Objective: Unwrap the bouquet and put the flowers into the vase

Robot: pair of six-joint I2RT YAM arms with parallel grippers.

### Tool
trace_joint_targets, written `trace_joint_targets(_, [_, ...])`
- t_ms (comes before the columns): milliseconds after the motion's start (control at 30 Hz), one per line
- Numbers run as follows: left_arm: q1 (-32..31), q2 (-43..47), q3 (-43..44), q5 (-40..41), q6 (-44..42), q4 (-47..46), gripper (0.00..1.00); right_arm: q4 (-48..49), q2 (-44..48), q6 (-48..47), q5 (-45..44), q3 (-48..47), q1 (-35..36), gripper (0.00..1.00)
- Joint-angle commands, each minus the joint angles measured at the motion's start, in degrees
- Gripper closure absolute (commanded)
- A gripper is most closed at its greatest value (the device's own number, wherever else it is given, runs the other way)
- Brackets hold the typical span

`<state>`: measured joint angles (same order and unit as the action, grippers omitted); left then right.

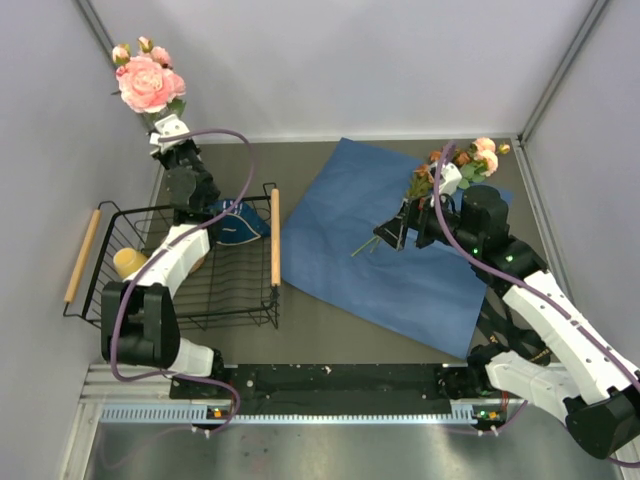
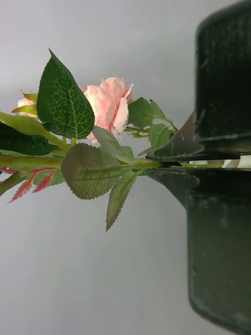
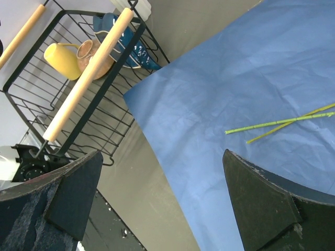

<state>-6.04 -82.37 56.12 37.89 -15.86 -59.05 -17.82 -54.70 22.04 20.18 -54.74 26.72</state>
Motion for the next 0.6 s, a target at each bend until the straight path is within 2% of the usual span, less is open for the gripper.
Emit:
trace_joint_targets(0, [0.3, -0.9, -1.4, 3.2, 0.7, -2.1, 1.0, 0.7, 1.4, -0.4, -0.1, 0.1, -0.6, 0.01])
trace_joint_targets(333, [0.3, -2.9, -2.1, 6.1, 1.0, -1.8, 1.0, 0.5, 1.8, -0.3, 0.0, 0.2, -0.5, 0.01])
trace_joint_targets(433, [0.3, -1.8, -2.2, 6.5, 1.1, -0.7, 0.82, 0.5, 1.6, -0.4, 0.0, 0.2, -0.5, 0.01])
trace_joint_targets(467, [0.3, -1.5, -2.2, 6.0, 1.3, -0.3, 0.72, 0.5, 1.7, -0.3, 0.1, 0.2, -0.4, 0.01])
trace_joint_targets(567, [0.3, 0.3, -2.5, 5.4, 1.5, 1.9, 0.57, 0.6, 1.2, -0.4, 0.3, 0.3, -0.5, 0.01])
